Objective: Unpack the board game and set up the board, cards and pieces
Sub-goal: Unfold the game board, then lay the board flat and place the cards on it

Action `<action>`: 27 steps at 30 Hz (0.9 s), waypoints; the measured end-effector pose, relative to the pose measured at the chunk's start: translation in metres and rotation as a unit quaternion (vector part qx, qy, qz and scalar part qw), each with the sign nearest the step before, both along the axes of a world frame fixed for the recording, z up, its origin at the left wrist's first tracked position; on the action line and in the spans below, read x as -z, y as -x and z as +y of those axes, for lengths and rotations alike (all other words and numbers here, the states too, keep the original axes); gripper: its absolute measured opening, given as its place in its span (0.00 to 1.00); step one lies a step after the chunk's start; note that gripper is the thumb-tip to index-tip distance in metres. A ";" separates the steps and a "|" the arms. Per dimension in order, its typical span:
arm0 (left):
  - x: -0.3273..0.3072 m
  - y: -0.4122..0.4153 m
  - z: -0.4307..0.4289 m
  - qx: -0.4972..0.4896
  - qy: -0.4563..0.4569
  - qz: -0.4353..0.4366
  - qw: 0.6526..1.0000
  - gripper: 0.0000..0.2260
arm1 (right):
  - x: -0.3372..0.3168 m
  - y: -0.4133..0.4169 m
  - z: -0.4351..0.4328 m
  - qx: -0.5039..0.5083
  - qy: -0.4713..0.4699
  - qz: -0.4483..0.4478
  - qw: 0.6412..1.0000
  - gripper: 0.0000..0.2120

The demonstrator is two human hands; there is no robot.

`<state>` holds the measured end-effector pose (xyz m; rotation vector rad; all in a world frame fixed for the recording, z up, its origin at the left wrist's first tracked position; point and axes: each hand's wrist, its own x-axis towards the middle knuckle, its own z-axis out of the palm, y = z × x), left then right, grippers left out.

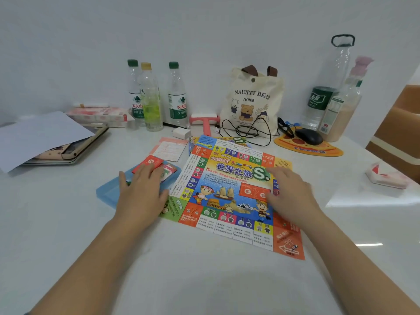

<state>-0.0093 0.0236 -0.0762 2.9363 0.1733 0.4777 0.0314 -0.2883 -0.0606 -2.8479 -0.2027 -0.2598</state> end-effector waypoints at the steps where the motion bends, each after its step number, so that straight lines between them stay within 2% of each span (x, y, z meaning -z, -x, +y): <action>1: 0.000 0.000 0.001 0.001 0.000 0.002 1.000 0.23 | 0.001 0.002 0.005 -0.039 -0.008 0.023 0.999 0.29; 5: -0.002 -0.001 0.003 0.022 0.017 -0.011 1.000 0.22 | 0.010 0.007 0.018 -0.128 -0.003 0.087 0.988 0.25; 11: -0.004 0.000 0.005 0.058 0.028 -0.023 0.998 0.15 | 0.005 0.004 0.013 -0.151 -0.022 0.126 0.980 0.21; 16: -0.007 0.001 0.008 0.100 0.024 -0.052 0.993 0.12 | 0.004 0.005 0.011 -0.142 -0.051 0.112 0.982 0.19; 21: -0.012 0.004 0.001 0.117 -0.043 0.024 0.992 0.12 | 0.007 0.004 0.009 -0.121 -0.076 0.100 0.985 0.18; 27: -0.013 0.005 0.009 0.087 -0.069 0.025 0.993 0.12 | 0.007 0.001 0.011 -0.101 -0.086 0.079 0.988 0.18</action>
